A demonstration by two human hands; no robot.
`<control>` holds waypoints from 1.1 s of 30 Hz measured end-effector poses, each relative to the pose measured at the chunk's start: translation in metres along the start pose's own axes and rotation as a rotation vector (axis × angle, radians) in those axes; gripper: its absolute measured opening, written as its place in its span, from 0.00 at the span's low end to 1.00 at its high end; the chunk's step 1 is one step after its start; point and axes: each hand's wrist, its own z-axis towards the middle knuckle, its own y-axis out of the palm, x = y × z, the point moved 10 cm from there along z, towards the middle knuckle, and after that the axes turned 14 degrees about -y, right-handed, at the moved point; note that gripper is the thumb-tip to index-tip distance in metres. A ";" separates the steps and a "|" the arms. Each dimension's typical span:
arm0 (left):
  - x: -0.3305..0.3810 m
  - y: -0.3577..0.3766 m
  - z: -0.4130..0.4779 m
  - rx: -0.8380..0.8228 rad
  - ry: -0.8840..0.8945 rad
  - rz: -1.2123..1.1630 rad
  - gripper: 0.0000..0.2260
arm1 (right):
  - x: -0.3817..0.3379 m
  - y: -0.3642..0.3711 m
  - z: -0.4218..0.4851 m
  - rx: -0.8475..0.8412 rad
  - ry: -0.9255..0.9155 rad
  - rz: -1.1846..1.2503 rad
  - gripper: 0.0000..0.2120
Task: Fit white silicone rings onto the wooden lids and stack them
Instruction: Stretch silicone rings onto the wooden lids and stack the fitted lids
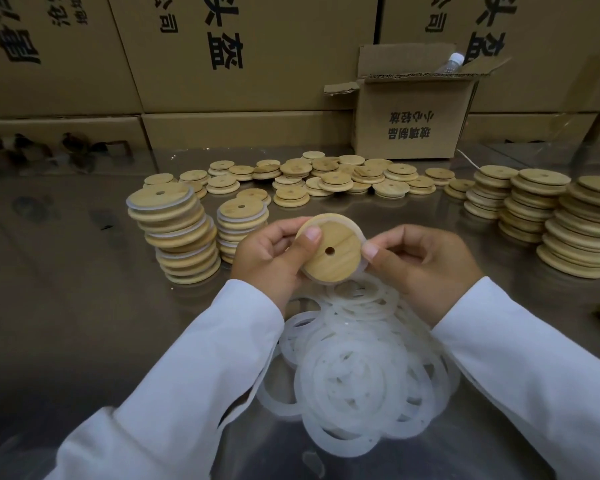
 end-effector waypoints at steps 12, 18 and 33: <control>0.003 -0.008 0.001 0.079 0.010 -0.006 0.04 | 0.009 0.001 -0.005 0.035 0.065 0.090 0.08; -0.001 -0.006 0.002 0.046 -0.043 -0.085 0.04 | 0.011 0.005 -0.005 0.028 0.081 0.133 0.06; -0.018 0.007 0.002 -0.084 -0.251 -0.304 0.08 | 0.024 0.014 -0.004 -0.048 0.209 0.355 0.05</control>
